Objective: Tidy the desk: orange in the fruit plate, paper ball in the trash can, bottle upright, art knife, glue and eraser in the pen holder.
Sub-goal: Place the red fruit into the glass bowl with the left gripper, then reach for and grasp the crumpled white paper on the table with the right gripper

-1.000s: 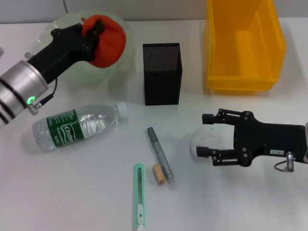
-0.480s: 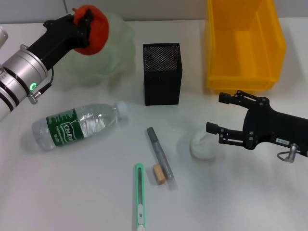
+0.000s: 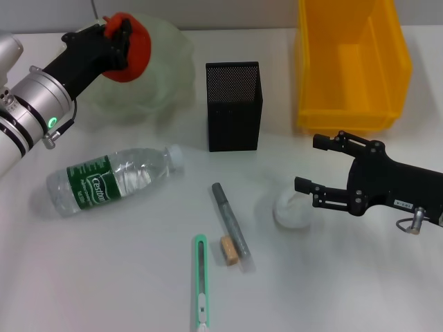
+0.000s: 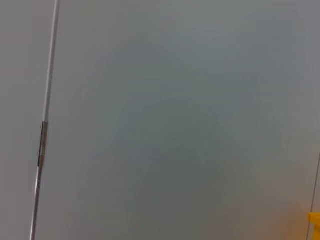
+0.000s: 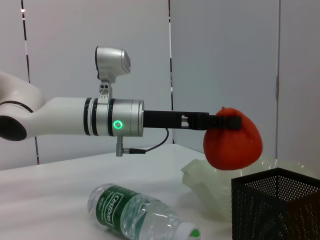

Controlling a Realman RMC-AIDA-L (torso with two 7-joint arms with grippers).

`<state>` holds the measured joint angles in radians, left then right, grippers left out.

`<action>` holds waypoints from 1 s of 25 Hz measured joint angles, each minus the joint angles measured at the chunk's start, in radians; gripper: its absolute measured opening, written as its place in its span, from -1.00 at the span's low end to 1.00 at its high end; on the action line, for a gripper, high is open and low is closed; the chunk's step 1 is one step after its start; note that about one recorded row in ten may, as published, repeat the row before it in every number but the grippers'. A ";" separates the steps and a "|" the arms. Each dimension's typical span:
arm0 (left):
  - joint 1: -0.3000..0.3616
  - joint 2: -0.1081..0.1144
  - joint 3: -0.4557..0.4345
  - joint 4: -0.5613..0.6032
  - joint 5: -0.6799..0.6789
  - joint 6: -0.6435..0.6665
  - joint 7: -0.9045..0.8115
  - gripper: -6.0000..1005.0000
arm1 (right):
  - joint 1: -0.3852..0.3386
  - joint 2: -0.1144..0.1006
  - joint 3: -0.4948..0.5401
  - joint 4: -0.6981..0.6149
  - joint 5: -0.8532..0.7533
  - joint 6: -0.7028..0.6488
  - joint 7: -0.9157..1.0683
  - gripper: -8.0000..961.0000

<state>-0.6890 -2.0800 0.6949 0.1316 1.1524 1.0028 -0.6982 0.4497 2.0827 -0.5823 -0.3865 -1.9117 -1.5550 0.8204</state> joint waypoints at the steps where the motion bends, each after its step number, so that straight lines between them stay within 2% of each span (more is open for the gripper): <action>1: 0.000 0.000 0.000 -0.001 -0.001 -0.001 0.000 -0.87 | -0.001 0.000 -0.001 0.000 0.000 0.000 0.000 0.73; 3: 0.001 0.000 0.000 -0.001 -0.001 -0.004 0.000 -0.67 | -0.001 -0.001 -0.002 0.000 0.000 0.001 0.000 0.73; 11: 0.006 0.000 0.000 -0.001 -0.002 0.000 -0.008 -0.12 | -0.003 -0.001 -0.002 0.000 -0.004 0.002 0.000 0.73; 14: 0.013 0.000 0.000 -0.004 -0.002 0.049 -0.011 0.06 | -0.004 -0.002 -0.002 0.000 0.000 0.004 0.000 0.73; 16: 0.029 0.003 0.015 -0.007 0.013 0.161 -0.052 0.18 | -0.005 -0.003 0.001 0.000 0.000 0.004 0.000 0.73; 19: 0.037 0.005 0.026 0.000 0.024 0.192 -0.080 0.36 | -0.006 -0.003 0.004 0.000 0.001 0.004 0.000 0.73; 21: 0.104 0.014 0.124 0.102 0.078 0.337 -0.249 0.47 | -0.009 -0.003 0.007 0.000 0.005 -0.001 0.004 0.73; 23: 0.121 0.015 0.147 0.128 0.088 0.365 -0.276 0.59 | -0.010 -0.004 0.009 0.000 0.012 -0.004 0.010 0.73; 25: 0.188 0.021 0.228 0.219 0.138 0.468 -0.330 0.61 | -0.010 -0.005 0.009 -0.001 0.015 -0.014 0.022 0.73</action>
<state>-0.5015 -2.0586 0.9225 0.3504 1.2903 1.4707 -1.0287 0.4400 2.0779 -0.5737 -0.3871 -1.8965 -1.5687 0.8421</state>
